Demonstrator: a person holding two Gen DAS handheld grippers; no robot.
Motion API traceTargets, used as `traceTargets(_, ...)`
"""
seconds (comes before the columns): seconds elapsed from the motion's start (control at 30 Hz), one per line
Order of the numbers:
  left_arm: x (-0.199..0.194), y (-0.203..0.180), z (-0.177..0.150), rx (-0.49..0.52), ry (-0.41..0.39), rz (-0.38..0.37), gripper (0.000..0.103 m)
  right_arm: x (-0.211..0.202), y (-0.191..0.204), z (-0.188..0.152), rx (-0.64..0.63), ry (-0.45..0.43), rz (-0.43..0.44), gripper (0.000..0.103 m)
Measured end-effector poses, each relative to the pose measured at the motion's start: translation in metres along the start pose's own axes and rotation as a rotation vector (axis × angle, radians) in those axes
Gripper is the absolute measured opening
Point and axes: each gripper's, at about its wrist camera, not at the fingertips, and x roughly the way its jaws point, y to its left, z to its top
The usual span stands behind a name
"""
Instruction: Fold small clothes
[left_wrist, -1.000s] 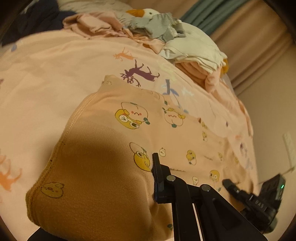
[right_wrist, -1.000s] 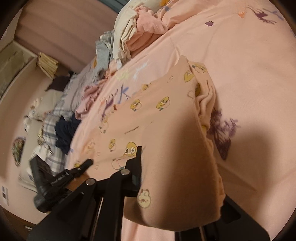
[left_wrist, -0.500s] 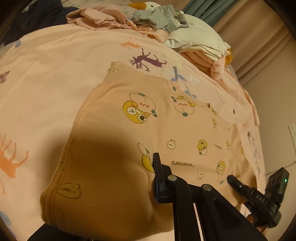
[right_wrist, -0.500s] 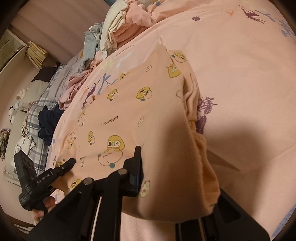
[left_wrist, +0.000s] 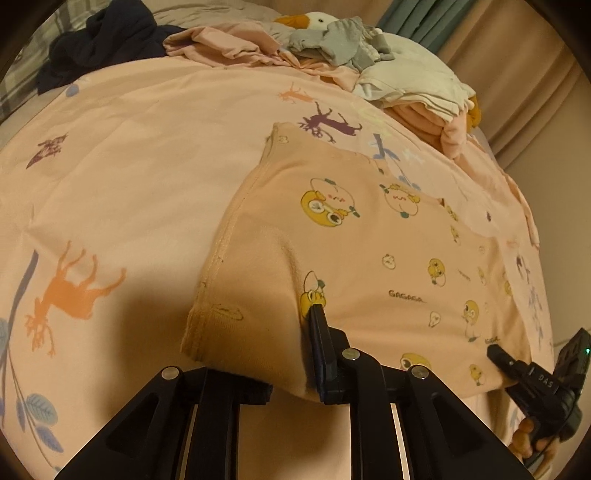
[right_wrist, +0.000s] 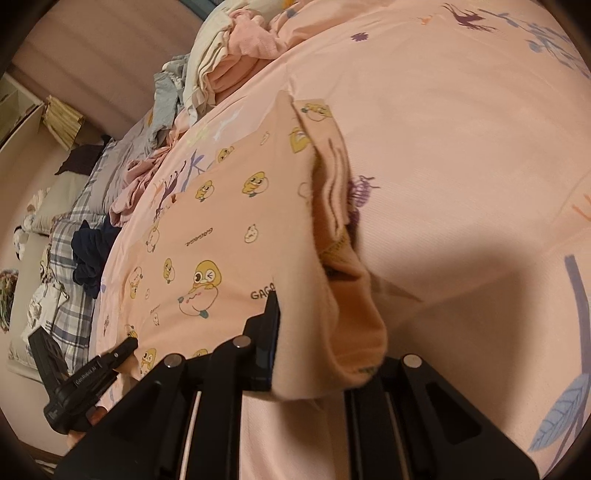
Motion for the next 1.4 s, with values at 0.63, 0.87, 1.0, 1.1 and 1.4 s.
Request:
traceTargets(0.63, 0.013, -0.027, 0.006, 0.049, -0.030, 0.149, 0.017, -0.041, 0.048, 0.016, -0.178, -0.120, -0.135, 0.019)
traceTargets(0.87, 0.013, 0.017, 0.022, -0.183, 0.075, -0.113, 0.017, -0.031, 0.027, 0.026, -0.108, -0.062, -0.096, 0.018)
traceTargets(1.0, 0.026, 0.046, 0.026, -0.362, 0.168, -0.294, 0.017, -0.032, 0.021, 0.028, -0.086, -0.047, -0.064, 0.018)
traceTargets(1.1, 0.029, 0.052, 0.027, -0.402, 0.178, -0.331, 0.017, -0.034, 0.019, 0.029, -0.067, -0.037, -0.051, 0.018)
traceTargets(1.4, 0.007, -0.029, 0.019, 0.046, -0.033, 0.011, 0.017, -0.042, 0.020, 0.030, -0.056, 0.006, -0.122, 0.018)
